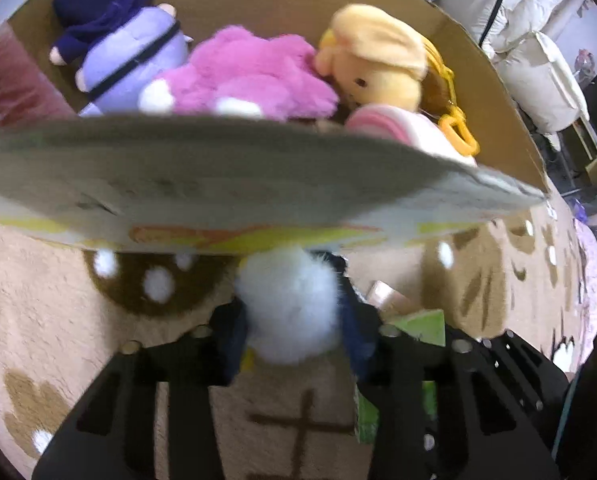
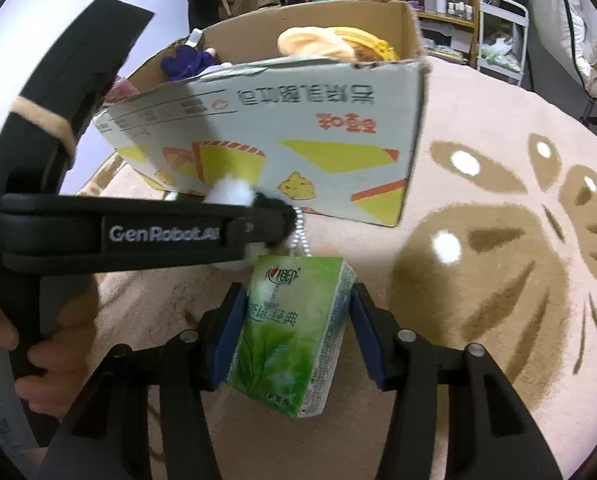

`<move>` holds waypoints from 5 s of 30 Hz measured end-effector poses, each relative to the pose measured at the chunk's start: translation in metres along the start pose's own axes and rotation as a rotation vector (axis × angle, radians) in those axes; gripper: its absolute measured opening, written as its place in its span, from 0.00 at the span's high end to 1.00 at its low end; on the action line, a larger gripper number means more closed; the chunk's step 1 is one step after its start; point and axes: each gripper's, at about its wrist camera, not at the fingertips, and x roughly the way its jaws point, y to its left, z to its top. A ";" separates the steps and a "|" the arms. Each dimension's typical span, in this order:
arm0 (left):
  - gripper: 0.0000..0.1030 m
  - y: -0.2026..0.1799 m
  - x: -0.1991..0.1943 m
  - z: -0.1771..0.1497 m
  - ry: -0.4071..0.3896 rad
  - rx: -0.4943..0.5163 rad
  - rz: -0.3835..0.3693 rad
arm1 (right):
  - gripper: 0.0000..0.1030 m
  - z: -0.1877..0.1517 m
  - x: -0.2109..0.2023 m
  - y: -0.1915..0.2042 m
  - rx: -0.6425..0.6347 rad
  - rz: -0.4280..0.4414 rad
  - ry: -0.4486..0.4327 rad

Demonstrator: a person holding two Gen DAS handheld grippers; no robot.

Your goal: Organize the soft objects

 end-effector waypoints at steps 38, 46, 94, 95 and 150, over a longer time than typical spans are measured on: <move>0.70 -0.036 -0.175 -0.079 -0.373 0.030 0.320 | 0.53 0.004 -0.130 -0.023 0.082 0.011 -0.294; 0.70 -0.055 -0.213 -0.077 -0.483 0.073 0.364 | 0.53 0.016 -0.153 -0.016 0.053 0.030 -0.353; 0.02 0.016 -0.176 0.034 -0.508 0.046 0.431 | 0.12 0.129 -0.097 -0.018 0.000 0.036 -0.328; 0.01 0.016 -0.181 0.030 -0.516 0.049 0.437 | 0.11 0.129 -0.099 -0.018 0.001 0.035 -0.327; 0.00 -0.025 -0.267 -0.163 -0.729 0.039 0.575 | 0.00 -0.021 -0.233 -0.003 -0.025 0.003 -0.490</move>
